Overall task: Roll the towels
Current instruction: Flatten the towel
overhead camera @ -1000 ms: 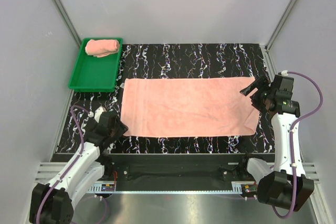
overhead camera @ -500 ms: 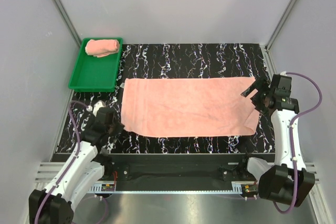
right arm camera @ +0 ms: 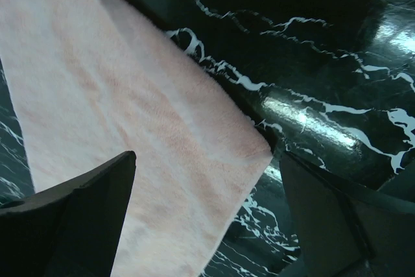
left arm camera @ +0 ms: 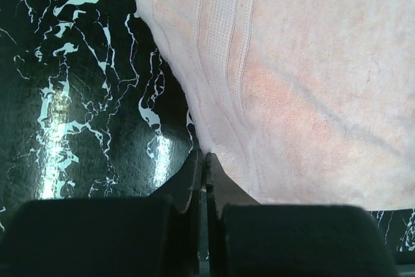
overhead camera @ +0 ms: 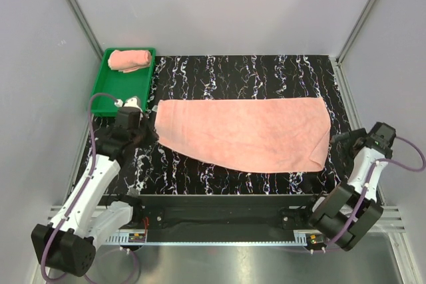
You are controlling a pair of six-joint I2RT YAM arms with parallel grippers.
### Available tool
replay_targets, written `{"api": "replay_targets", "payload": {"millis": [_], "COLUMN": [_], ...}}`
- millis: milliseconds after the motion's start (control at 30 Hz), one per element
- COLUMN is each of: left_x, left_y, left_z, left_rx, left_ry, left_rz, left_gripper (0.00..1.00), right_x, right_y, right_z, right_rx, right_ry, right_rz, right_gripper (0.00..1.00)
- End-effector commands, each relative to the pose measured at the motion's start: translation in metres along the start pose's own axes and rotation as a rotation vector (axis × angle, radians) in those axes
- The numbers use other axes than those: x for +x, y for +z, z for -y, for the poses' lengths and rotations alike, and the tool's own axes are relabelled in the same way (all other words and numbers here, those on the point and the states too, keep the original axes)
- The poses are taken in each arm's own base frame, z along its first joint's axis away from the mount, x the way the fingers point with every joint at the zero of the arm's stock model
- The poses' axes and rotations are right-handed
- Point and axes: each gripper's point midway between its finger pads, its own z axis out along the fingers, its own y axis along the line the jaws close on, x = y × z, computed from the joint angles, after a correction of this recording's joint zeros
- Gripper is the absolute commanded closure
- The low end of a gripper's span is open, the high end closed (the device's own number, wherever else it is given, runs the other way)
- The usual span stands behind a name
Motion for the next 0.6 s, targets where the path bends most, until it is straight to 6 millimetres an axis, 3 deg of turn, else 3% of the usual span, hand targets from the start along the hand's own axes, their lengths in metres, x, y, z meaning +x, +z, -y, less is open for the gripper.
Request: {"api": "replay_targets", "payload": {"millis": [0,133,233,400,467,533,567], "left_x": [0.004,0.004,0.004,0.006,0.006,0.006,0.005], "left_y": [-0.005,-0.005,-0.007,-0.008,-0.008,-0.009,-0.009], "left_z": [0.007,0.006,0.008,0.012,0.012,0.012,0.012], "left_rx": [0.081,0.1,0.125,0.146,0.151,0.149,0.149], "left_ry": [0.073,0.067,0.064,0.067,0.068,0.068,0.068], "left_rz": [-0.051,-0.058,-0.049,-0.058,-0.054,-0.053,-0.048], "left_gripper": [1.0,1.0,1.0,1.0,1.0,1.0,1.0], "right_x": [-0.008,-0.001,0.0,0.003,0.013,0.02,0.033], "right_y": [0.012,0.036,0.039,0.016,0.002,-0.001,-0.002], "right_z": [0.006,0.007,0.002,-0.003,-0.024,-0.033,-0.042], "right_rx": [-0.066,-0.072,-0.094,-0.046,-0.095,-0.084,-0.089], "right_ry": [0.163,0.165,0.135,0.003,-0.075,-0.113,-0.168], "right_rz": [-0.004,-0.08,-0.097,0.009,0.039,0.04,0.008], "right_gripper": [0.02,0.12,0.22,0.26,0.32,0.33,0.33]}}
